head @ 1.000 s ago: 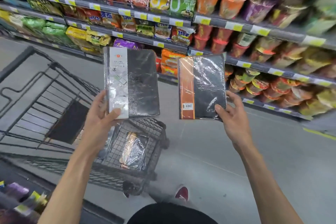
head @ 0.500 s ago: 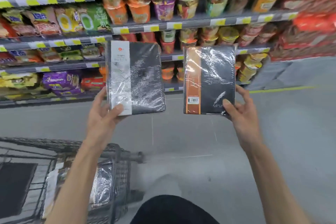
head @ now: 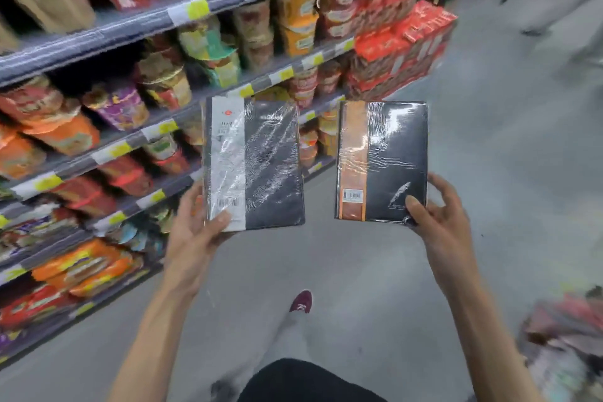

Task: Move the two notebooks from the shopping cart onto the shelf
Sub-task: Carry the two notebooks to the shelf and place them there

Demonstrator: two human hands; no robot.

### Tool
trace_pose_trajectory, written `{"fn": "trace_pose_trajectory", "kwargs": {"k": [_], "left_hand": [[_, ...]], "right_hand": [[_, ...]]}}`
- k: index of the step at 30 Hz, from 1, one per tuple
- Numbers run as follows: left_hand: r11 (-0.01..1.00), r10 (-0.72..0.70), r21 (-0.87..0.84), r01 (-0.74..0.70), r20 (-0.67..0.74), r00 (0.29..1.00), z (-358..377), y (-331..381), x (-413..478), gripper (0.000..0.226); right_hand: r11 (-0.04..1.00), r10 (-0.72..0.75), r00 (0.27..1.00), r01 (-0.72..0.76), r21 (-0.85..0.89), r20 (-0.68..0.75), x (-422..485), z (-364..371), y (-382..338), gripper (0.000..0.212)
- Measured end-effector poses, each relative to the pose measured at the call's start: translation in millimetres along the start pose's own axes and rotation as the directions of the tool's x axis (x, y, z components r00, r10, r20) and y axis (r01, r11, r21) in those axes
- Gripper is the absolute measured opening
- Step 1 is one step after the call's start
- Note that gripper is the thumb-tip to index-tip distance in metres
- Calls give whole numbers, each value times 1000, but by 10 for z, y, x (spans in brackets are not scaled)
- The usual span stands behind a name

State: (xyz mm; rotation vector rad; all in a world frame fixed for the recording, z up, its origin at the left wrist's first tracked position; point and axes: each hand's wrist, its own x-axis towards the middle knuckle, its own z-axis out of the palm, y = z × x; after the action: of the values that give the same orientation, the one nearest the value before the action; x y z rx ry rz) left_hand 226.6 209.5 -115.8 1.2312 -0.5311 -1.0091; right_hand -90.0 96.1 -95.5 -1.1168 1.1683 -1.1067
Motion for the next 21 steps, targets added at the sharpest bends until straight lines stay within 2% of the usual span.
{"fn": "trace_pose_trajectory", "kwargs": {"k": [6,11,17,21], "left_hand": [[997,-70,25,67,214,974,722,74,1083,63],[988,-147,101,118,371,917,1353,20,1822,68],[967,-250,179,180,546,800,2111,-195,2405,69],[948,-311,254,191,619,721,2793,-416,2718,70]], "right_hand": [[999,-7,979,14,33,-206,677,-136,-130,45],[999,-8,920,26,40,-391,971,-377,-134,47],[996,22,788,39,86,-615,1077,-824,0,48],[987,58,652,75,140,-756,1161,-1155,155,47]]}}
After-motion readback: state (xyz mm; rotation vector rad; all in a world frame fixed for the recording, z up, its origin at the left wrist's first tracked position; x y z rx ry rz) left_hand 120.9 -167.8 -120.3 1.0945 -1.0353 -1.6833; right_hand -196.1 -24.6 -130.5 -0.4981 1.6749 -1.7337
